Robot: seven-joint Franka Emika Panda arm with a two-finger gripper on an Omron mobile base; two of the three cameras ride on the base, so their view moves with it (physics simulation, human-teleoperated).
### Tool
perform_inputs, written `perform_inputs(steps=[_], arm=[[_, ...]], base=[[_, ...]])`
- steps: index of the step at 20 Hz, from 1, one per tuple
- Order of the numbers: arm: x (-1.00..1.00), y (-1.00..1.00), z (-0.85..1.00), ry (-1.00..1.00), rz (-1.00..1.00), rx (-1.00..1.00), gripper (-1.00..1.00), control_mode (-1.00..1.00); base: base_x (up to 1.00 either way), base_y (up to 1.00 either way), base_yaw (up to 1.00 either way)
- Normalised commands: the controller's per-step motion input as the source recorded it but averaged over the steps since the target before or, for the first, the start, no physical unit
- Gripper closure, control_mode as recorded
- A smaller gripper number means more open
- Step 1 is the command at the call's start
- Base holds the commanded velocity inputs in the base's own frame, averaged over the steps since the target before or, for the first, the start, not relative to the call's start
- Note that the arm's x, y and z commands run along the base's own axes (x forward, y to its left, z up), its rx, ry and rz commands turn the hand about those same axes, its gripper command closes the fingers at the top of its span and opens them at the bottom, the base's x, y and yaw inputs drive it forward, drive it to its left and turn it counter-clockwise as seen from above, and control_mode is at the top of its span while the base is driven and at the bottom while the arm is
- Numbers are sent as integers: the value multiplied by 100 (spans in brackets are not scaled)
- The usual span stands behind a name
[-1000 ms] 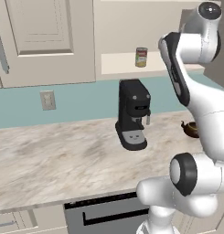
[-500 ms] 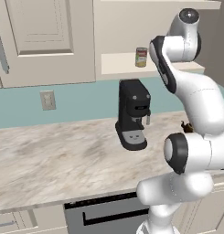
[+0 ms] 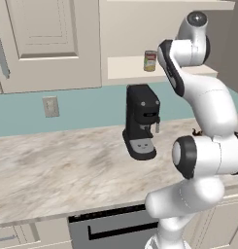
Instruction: Restock the canned food cabinet by taking the new fresh canned food from the counter and placing it in the cabinet. Then, take the old canned food from the cabinet and place it on the counter.
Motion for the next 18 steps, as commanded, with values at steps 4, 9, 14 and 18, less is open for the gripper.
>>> perform_inputs(steps=[4, 9, 14, 18], arm=[[15, 0, -6, 0, 0, 0, -100, -100], [12, 0, -3, -1, 0, 0, -100, -100], [5, 0, 0, -6, 0, 0, -100, -100], [-72, 0, 6, -27, 0, 0, -100, -100]], base=[[0, 0, 0], [0, 0, 0], [0, 0, 0], [0, 0, 0]])
